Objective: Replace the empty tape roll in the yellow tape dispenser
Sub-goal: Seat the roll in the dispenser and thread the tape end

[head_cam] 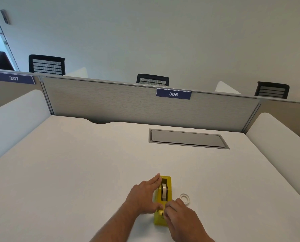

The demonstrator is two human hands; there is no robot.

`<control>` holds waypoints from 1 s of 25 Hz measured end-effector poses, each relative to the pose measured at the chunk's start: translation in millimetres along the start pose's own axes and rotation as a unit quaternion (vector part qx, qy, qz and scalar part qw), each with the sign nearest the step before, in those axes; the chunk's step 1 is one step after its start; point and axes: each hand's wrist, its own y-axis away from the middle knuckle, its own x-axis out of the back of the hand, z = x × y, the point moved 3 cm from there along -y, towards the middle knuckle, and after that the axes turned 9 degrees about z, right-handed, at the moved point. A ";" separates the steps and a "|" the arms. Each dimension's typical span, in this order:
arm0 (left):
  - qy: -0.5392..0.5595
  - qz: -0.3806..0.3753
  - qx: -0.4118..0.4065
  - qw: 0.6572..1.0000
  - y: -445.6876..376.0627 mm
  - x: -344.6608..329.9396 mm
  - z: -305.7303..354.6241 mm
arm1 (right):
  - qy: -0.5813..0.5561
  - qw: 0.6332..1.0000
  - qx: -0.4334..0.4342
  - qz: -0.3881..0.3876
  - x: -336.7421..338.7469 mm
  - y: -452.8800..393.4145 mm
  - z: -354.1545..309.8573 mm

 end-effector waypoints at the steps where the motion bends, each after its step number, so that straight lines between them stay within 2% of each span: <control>1: 0.001 0.000 0.000 1.000 0.0 0.0 0.0 | 0.003 1.000 0.010 0.003 -1.5 0.4 0.6; 13: 0.000 0.003 -0.001 1.000 0.5 0.7 1.2 | 0.009 0.995 0.078 0.054 0.8 8.0 -5.0; 25: 0.012 0.008 0.002 1.000 0.8 -0.6 -0.5 | -0.007 0.994 0.084 0.065 -4.5 5.7 -4.5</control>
